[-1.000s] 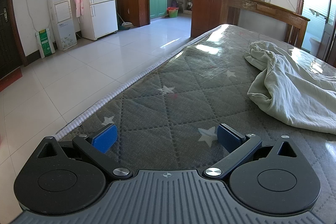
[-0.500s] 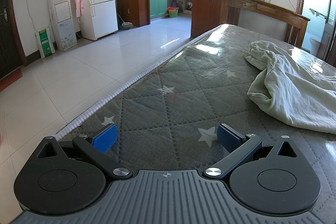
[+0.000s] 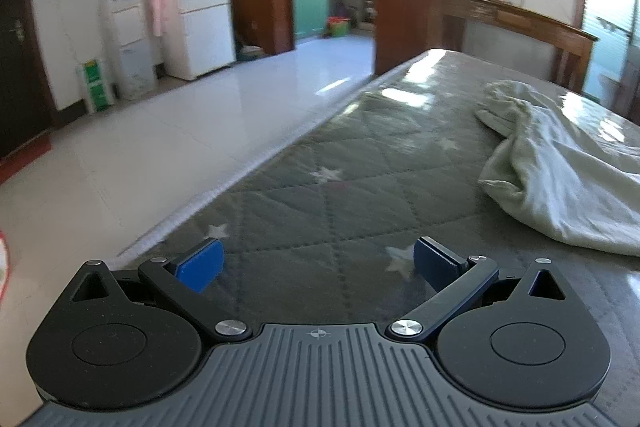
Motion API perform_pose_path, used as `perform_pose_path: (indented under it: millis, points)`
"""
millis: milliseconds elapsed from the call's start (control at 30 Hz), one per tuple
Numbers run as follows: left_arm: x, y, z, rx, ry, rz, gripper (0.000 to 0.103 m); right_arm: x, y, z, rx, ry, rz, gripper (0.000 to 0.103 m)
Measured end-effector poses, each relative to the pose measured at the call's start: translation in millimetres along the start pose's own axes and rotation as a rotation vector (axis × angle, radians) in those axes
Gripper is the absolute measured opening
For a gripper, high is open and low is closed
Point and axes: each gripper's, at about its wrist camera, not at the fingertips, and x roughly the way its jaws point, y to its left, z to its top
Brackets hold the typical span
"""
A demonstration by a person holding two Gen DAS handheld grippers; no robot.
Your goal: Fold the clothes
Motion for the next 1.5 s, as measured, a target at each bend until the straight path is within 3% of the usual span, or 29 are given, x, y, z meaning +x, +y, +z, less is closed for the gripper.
perform_pose_path:
  millis: [267,700,1500]
  points:
    - [-2.9,15.1,-0.4,-0.091,0.006,0.114,0.102,-0.1,-0.1,-0.1,0.000,0.000,0.000,0.103]
    - [-9.9,25.2,2.8,-0.134,0.010,0.175,0.102,-0.1,0.0,-0.1,0.000,0.000,0.000,0.103]
    - [-7.5,41.6,1.2,-0.144,0.013,0.169,0.102,-0.1,0.1,-0.1,0.000,0.000,0.000,0.103]
